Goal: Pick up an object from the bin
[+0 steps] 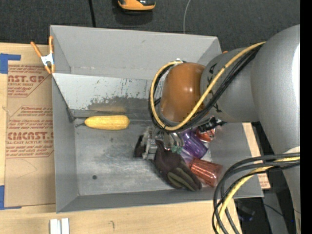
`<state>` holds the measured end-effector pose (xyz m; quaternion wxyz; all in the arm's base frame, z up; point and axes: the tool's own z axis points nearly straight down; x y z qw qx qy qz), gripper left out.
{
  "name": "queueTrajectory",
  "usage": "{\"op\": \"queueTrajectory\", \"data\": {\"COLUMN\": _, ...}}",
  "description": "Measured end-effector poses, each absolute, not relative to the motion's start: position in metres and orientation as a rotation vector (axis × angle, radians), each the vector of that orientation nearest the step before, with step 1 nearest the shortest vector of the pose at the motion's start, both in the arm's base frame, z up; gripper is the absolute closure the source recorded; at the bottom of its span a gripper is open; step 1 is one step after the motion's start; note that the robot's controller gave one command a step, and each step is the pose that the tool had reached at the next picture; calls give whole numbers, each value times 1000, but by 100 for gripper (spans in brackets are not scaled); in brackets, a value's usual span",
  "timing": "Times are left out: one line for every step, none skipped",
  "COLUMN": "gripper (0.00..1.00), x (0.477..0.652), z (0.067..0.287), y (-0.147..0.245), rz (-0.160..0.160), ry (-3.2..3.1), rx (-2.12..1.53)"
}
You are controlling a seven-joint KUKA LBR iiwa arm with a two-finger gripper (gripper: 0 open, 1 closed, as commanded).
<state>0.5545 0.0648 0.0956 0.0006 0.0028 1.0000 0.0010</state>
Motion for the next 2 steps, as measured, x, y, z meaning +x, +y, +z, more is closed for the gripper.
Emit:
{"op": "queueTrajectory", "data": {"gripper": 100, "x": 554, "z": 96, "y": 65, "rz": 3, "ry": 3140, "rx": 9}}
{"op": "queueTrajectory", "data": {"gripper": 100, "x": 558, "z": 219, "y": 85, "rz": 3, "ry": 3139, "rx": -3}}
